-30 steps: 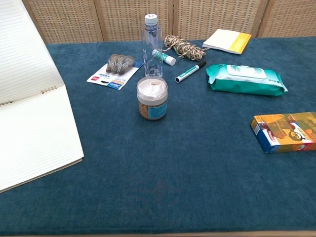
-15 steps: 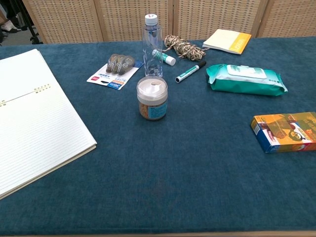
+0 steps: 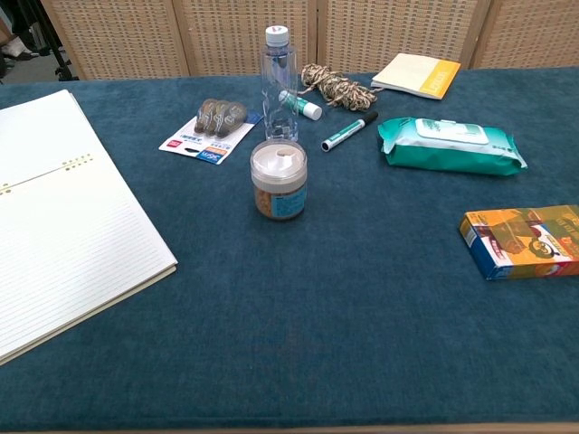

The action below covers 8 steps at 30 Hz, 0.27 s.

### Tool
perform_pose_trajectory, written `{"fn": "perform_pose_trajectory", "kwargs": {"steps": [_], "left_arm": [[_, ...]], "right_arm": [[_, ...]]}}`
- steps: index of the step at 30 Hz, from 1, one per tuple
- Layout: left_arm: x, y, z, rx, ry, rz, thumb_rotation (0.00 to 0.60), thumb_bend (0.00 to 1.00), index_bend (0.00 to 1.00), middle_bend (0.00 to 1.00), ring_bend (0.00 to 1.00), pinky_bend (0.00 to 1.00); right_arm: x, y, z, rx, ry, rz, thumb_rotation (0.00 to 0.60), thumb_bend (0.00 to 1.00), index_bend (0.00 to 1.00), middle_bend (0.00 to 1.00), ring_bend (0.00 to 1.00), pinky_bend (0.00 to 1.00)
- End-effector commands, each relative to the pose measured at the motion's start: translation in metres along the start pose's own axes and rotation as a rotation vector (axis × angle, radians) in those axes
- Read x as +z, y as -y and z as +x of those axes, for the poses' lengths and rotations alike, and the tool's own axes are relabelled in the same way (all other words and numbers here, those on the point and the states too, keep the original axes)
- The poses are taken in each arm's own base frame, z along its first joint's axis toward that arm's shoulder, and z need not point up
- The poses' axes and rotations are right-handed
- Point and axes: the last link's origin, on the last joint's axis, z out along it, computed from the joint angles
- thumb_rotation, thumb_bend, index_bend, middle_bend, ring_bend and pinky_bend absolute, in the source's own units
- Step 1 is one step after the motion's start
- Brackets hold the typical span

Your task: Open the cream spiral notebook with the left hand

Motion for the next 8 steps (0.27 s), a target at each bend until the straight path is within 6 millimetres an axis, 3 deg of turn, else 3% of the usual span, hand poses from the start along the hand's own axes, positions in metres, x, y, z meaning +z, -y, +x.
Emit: {"fn": "perform_pose_trajectory", "kwargs": {"steps": [1, 8], "left_arm": [[-0.065, 0.009, 0.003, 0.058, 0.047, -0.053, 0.6, 0.0, 0.0, 0.0, 0.0, 0.0], [-0.098, 0.015, 0.003, 0.105, 0.035, -0.036, 0.6, 0.0, 0.0, 0.0, 0.0, 0.0]], "right_arm": [[-0.001, -0.001, 0.003, 0.01, -0.01, -0.001, 0.6, 0.0, 0.0, 0.0, 0.0, 0.0], [-0.002, -0.002, 0.006, 0.018, -0.021, -0.006, 0.6, 0.0, 0.0, 0.0, 0.0, 0.0]]}}
